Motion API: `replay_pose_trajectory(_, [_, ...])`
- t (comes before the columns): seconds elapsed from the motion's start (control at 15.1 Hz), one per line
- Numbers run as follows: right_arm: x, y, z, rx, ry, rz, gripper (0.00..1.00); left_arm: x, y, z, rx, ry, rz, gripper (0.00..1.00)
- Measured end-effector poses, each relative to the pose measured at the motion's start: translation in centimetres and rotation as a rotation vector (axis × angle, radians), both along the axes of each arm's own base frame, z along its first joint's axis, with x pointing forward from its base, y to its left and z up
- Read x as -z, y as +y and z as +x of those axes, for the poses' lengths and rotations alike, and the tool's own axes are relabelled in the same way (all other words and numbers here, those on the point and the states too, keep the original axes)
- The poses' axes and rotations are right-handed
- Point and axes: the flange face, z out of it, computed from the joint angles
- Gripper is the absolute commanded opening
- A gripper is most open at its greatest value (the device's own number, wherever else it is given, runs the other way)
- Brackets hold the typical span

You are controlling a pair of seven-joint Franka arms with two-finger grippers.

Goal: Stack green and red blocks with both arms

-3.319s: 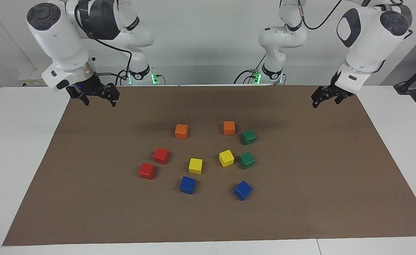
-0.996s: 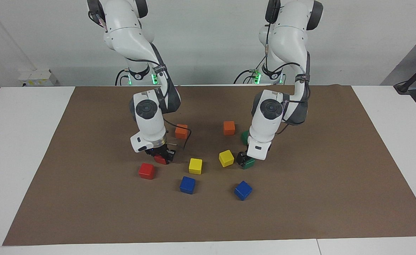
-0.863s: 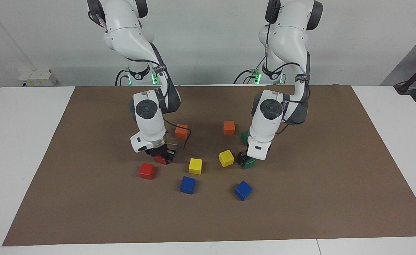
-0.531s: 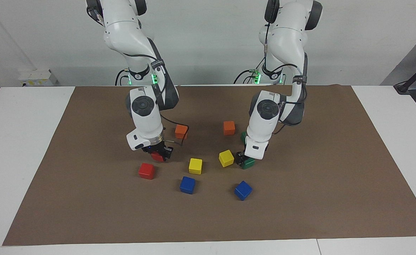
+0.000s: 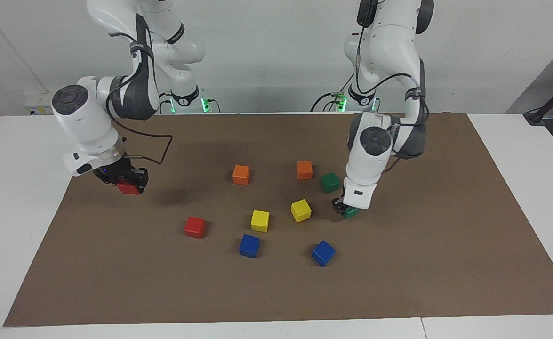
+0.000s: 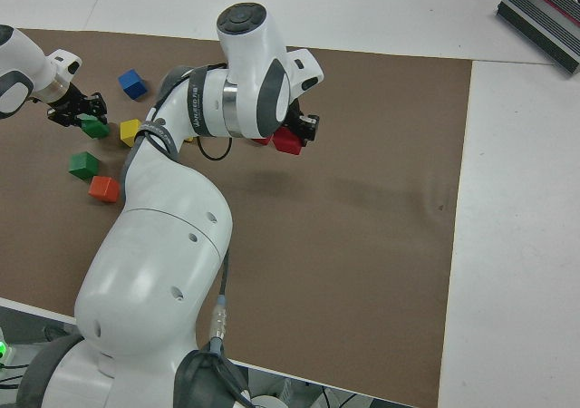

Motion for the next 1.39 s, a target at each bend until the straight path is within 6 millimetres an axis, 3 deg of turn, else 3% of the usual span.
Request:
replay_pose_trajectory(0.13, [3.0,-0.8,-0.1,0.011,-0.002,0.001,0.0,-1.9,7.2,1.1,0.089,0.01,-0.007,0.0])
replay_pose_trajectory(0.33, [6.6,-0.7,0.6,0.004,-0.016,0.0,0.0,-1.5,15.5,1.9,0.209,0.029,-0.021,0.0])
replay_pose_trajectory(0.46, [9.0,-1.0,1.2,-0.004,-0.029,-0.001,0.0,-0.4,18.5,1.8,0.257,0.032,-0.035,0.0])
replay_pose_trajectory(0.73, [12.1,-1.2,1.8,-0.005,-0.044,-0.002,0.0,2.2,20.2,1.3,0.303,0.028,-0.038,0.0])
replay_pose_trajectory(0.8, [12.0,-1.2,1.8,-0.005,-0.048,-0.003,0.99,2.5,20.5,1.3,0.308,0.021,-0.038,0.0])
replay_pose_trajectory(1.06, [11.7,-1.2,2.1,-0.006,-0.056,-0.004,1.0,4.5,22.4,0.7,0.335,-0.002,-0.035,0.0])
replay_pose_trajectory(1.13, [11.4,-1.2,2.2,-0.006,-0.055,-0.004,1.0,5.1,22.6,0.4,0.336,-0.005,-0.035,0.05])
replay_pose_trajectory(1.19, [10.9,-1.1,2.4,-0.006,-0.045,-0.003,1.0,5.6,22.5,0.2,0.338,-0.006,-0.035,0.47])
replay_pose_trajectory(1.26, [9.9,-1.0,2.7,-0.009,-0.031,-0.002,1.0,6.0,22.3,0.0,0.341,-0.007,-0.036,0.99])
replay_pose_trajectory(1.39, [6.6,0.4,3.6,-0.03,0.001,0.002,1.0,6.0,22.2,0.0,0.344,-0.016,-0.035,1.0])
